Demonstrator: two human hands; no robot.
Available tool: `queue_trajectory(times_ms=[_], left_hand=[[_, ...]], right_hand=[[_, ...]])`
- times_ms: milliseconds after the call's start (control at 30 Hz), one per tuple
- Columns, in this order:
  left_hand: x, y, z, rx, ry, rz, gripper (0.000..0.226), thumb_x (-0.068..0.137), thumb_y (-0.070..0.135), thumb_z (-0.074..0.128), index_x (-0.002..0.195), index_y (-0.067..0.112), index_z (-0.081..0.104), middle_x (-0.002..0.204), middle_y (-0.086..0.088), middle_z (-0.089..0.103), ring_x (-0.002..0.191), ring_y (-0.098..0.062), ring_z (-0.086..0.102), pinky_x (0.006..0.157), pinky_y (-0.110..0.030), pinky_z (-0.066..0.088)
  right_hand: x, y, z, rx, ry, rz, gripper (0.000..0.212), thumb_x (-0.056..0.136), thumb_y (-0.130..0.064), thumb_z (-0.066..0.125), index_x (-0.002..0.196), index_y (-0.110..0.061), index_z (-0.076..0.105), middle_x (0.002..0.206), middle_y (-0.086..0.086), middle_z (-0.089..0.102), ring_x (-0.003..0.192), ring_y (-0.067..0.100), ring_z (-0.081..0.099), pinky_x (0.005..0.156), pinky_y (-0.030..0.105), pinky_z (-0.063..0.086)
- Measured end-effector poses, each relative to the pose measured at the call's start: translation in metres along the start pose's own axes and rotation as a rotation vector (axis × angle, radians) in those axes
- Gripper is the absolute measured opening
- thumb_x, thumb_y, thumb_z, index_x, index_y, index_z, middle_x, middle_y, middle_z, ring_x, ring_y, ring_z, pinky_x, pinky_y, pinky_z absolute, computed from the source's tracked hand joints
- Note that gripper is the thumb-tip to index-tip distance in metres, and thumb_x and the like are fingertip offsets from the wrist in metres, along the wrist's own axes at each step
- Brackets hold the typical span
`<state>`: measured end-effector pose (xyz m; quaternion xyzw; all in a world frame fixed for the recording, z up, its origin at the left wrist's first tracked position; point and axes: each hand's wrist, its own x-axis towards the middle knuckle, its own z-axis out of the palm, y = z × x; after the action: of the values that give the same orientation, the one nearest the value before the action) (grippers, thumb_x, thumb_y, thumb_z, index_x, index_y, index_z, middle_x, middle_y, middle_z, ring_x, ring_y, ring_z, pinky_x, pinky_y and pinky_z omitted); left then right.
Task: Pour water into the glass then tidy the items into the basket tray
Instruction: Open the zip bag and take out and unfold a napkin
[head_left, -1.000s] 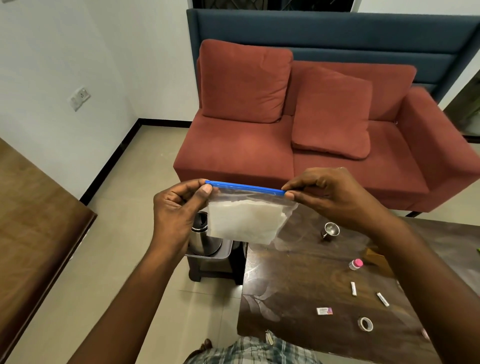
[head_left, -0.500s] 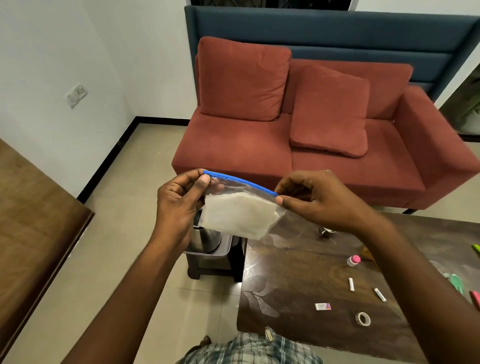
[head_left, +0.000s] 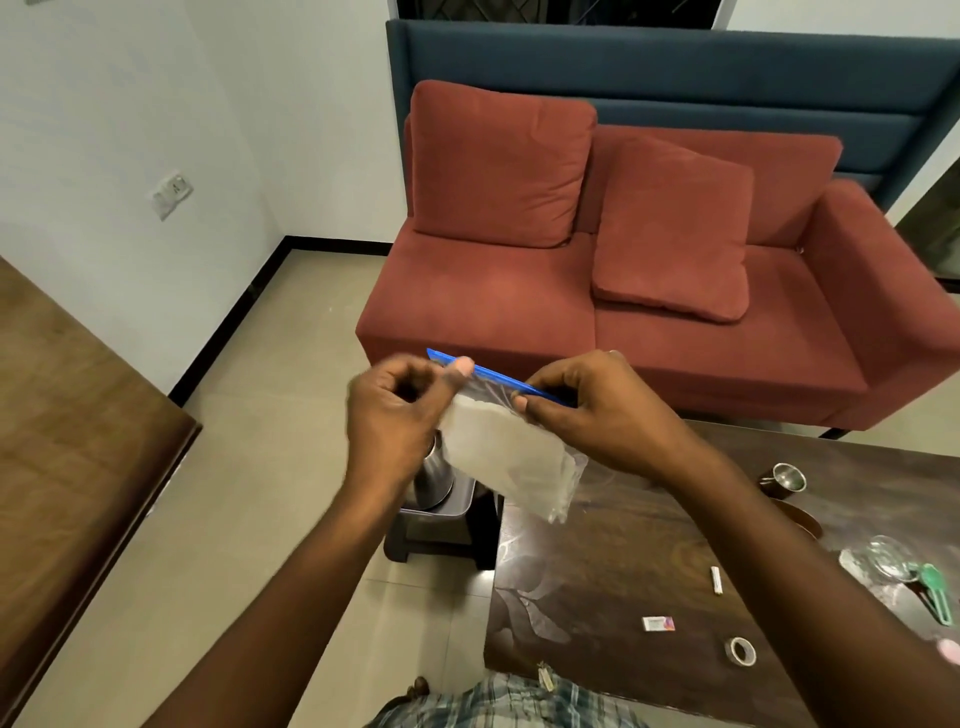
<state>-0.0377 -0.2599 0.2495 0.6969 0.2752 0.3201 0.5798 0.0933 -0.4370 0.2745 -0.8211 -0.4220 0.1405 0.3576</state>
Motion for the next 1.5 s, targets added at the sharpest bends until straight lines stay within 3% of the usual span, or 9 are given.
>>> queue_trajectory(times_ms=[67, 167, 233, 367, 533, 967, 1200, 1400, 1500], left_hand=[[-0.01, 0.001, 0.009, -0.012, -0.109, -0.068, 0.038, 0.09, 0.036, 0.081, 0.07, 0.004, 0.074, 0.064, -0.012, 0.07, 0.053, -0.015, 0.059, 0.056, -0.029, 0.05], [-0.013, -0.001, 0.018, -0.058, -0.186, -0.18, 0.036, 0.094, 0.038, 0.076, 0.076, 0.006, 0.079, 0.07, -0.014, 0.075, 0.059, -0.021, 0.068, 0.056, -0.028, 0.052], [-0.012, -0.001, 0.02, -0.113, -0.203, -0.232, 0.034, 0.095, 0.033, 0.075, 0.081, 0.003, 0.08, 0.075, -0.018, 0.076, 0.064, -0.025, 0.072, 0.058, -0.029, 0.055], [-0.013, 0.0, 0.021, -0.181, -0.235, -0.263, 0.029, 0.095, 0.025, 0.075, 0.089, -0.004, 0.079, 0.08, -0.022, 0.077, 0.07, -0.031, 0.075, 0.065, -0.033, 0.062], [-0.013, -0.001, 0.018, -0.237, -0.297, -0.281, 0.024, 0.096, 0.017, 0.073, 0.098, -0.006, 0.078, 0.088, -0.023, 0.078, 0.075, -0.029, 0.075, 0.072, -0.031, 0.065], [-0.01, -0.007, 0.017, -0.327, -0.325, -0.376, 0.021, 0.096, 0.012, 0.071, 0.099, -0.008, 0.076, 0.084, -0.02, 0.078, 0.073, -0.024, 0.075, 0.071, -0.03, 0.063], [-0.008, -0.013, 0.019, -0.305, -0.317, -0.405, 0.018, 0.094, 0.009, 0.073, 0.096, -0.008, 0.077, 0.08, -0.022, 0.076, 0.067, -0.023, 0.073, 0.068, -0.03, 0.06], [-0.01, -0.013, 0.017, -0.329, -0.343, -0.424, 0.021, 0.093, 0.01, 0.074, 0.101, -0.009, 0.076, 0.087, -0.023, 0.077, 0.073, -0.025, 0.075, 0.071, -0.03, 0.063], [-0.011, -0.013, 0.017, -0.347, -0.346, -0.44, 0.023, 0.091, 0.011, 0.075, 0.101, -0.01, 0.076, 0.09, -0.025, 0.077, 0.075, -0.027, 0.075, 0.069, -0.029, 0.063]], right_hand=[[-0.001, -0.002, 0.007, -0.035, 0.018, 0.009, 0.015, 0.1, -0.033, 0.071, 0.102, -0.025, 0.084, 0.08, -0.012, 0.077, 0.07, 0.004, 0.07, 0.063, 0.027, 0.056], [-0.004, -0.006, 0.016, -0.08, 0.047, -0.012, 0.016, 0.101, -0.033, 0.07, 0.104, -0.025, 0.084, 0.081, -0.012, 0.076, 0.072, 0.003, 0.069, 0.064, 0.025, 0.053], [-0.006, -0.008, 0.02, -0.094, 0.065, -0.036, 0.016, 0.101, -0.029, 0.07, 0.104, -0.023, 0.084, 0.082, -0.01, 0.078, 0.072, 0.006, 0.069, 0.067, 0.031, 0.056], [-0.007, -0.003, 0.023, -0.093, 0.083, -0.031, 0.017, 0.101, -0.028, 0.067, 0.103, -0.021, 0.083, 0.083, 0.001, 0.078, 0.074, 0.016, 0.072, 0.072, 0.043, 0.059], [-0.011, 0.0, 0.024, -0.074, 0.096, -0.011, 0.018, 0.102, -0.03, 0.068, 0.101, -0.021, 0.083, 0.078, 0.001, 0.077, 0.071, 0.018, 0.07, 0.068, 0.044, 0.057], [-0.012, -0.003, 0.026, -0.143, 0.037, -0.065, 0.032, 0.104, -0.039, 0.064, 0.086, -0.017, 0.078, 0.061, 0.003, 0.058, 0.059, 0.021, 0.052, 0.055, 0.034, 0.039], [-0.012, -0.004, 0.027, -0.258, 0.011, -0.143, 0.038, 0.104, -0.035, 0.062, 0.072, -0.014, 0.059, 0.061, 0.001, 0.05, 0.058, 0.021, 0.047, 0.057, 0.042, 0.041], [-0.017, -0.004, 0.027, -0.107, 0.008, -0.077, 0.045, 0.108, -0.044, 0.056, 0.069, -0.023, 0.063, 0.061, 0.002, 0.056, 0.057, 0.021, 0.051, 0.056, 0.044, 0.044], [-0.018, -0.001, 0.029, -0.021, 0.015, -0.024, 0.05, 0.109, -0.044, 0.054, 0.066, -0.018, 0.059, 0.06, 0.008, 0.056, 0.057, 0.026, 0.05, 0.056, 0.049, 0.045]])
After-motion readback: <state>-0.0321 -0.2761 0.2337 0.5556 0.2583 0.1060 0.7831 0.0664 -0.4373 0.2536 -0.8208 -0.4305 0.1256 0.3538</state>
